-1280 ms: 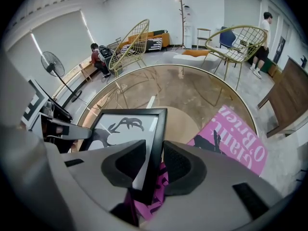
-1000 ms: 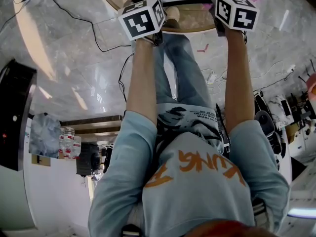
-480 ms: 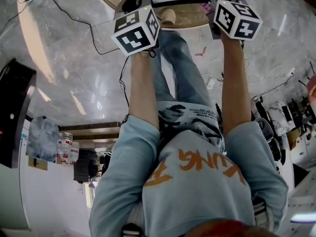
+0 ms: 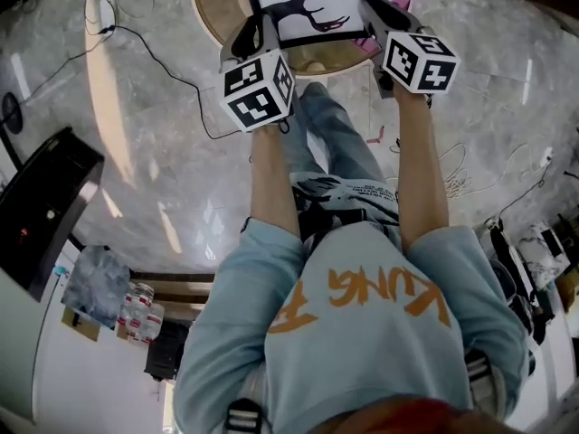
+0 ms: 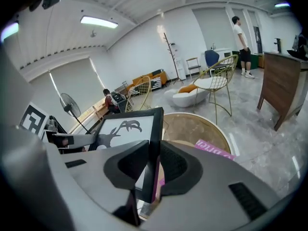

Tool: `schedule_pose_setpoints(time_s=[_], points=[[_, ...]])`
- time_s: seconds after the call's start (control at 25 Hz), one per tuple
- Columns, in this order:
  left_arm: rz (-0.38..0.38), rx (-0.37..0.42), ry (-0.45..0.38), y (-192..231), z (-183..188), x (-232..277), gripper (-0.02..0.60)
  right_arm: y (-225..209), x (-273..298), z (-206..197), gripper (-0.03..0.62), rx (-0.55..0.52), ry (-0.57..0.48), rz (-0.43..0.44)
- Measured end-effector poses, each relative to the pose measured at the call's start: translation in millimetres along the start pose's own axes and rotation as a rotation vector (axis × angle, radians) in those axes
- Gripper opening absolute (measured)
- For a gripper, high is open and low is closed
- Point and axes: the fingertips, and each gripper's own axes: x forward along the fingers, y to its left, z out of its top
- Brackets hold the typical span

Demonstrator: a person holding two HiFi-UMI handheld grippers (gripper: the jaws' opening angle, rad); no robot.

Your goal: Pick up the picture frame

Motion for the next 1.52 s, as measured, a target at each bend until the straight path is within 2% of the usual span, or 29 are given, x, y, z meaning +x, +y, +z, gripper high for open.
schedule_pose_setpoints(time_s=[0.2, 0.4, 0.56, 0.84, 1.04, 1.36, 1.52], points=[[0.001, 0.073, -0.113, -6, 48, -50, 0.075, 34, -35, 37, 0.071, -0.004, -0.096, 0.008], [-0.018, 0.089, -0.225, -54, 102, -106, 0.075, 45, -110, 98, 0.071, -0.057, -0.217, 0.002], [-0.024, 0.128, -0.299, -65, 136, -142, 0.075, 66, -143, 127, 0.071, -0.086, -0.304, 0.011], [-0.023, 0.186, -0.415, -50, 203, -193, 0.075, 121, -162, 194, 0.071, -0.185, -0.429, 0.062], [-0.020, 0.199, -0.496, -30, 250, -219, 0.075, 163, -171, 240, 0.071, -0.247, -0.517, 0.081], [-0.033, 0.239, -0.606, -12, 308, -257, 0.077, 216, -190, 298, 0.071, -0.339, -0.632, 0.082], [-0.044, 0.254, -0.624, 0, 318, -261, 0.077, 230, -188, 303, 0.072, -0.356, -0.658, 0.073]])
